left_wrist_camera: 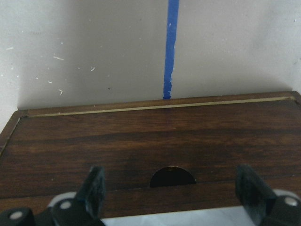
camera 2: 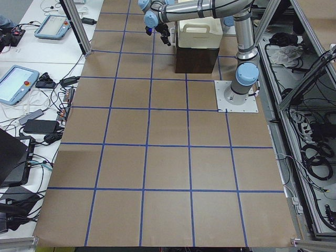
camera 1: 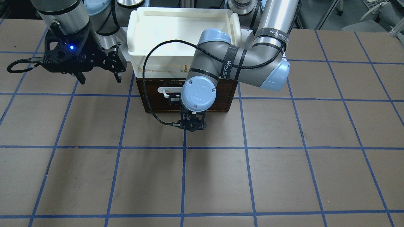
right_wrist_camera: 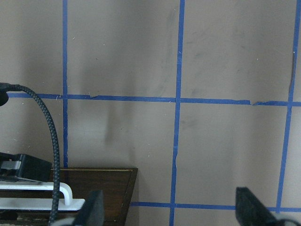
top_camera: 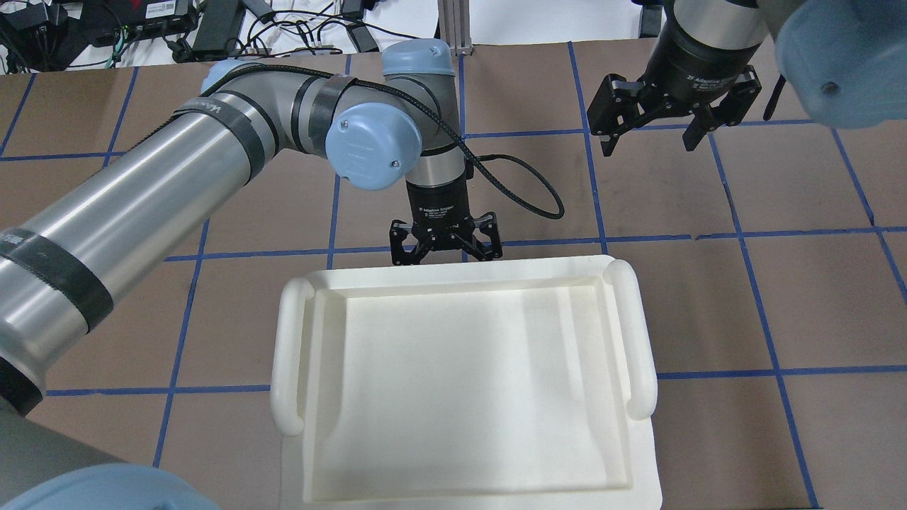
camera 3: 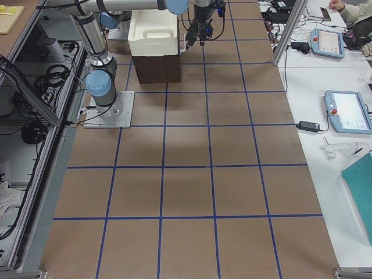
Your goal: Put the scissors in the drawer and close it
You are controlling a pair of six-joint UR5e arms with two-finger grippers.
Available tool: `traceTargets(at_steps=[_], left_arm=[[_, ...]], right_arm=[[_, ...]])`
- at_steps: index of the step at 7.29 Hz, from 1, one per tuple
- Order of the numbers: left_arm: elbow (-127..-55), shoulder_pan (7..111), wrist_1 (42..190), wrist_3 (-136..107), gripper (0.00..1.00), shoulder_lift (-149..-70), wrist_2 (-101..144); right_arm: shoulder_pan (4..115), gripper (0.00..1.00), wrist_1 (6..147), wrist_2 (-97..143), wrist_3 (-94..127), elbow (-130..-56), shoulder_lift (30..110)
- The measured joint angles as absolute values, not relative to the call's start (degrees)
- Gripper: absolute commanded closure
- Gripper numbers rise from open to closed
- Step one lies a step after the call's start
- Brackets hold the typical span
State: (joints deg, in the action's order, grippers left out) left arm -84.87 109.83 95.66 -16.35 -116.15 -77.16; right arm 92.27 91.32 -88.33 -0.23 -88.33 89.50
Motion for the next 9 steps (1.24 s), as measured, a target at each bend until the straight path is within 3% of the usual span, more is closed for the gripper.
traceTargets(at_steps=[4,9], left_arm=[[-83.45,107.77,83.28,-16.86,0.00,-114.31,-81.21],[-83.17,102.78,87.49,-16.05,0.00,-97.56,-86.46]], right_arm=[[92.29,0.00,91.26,-88.26,-0.35,-88.33,89.39],[92.29,0.00,91.08,-88.29,-0.44,-88.38,89.39]])
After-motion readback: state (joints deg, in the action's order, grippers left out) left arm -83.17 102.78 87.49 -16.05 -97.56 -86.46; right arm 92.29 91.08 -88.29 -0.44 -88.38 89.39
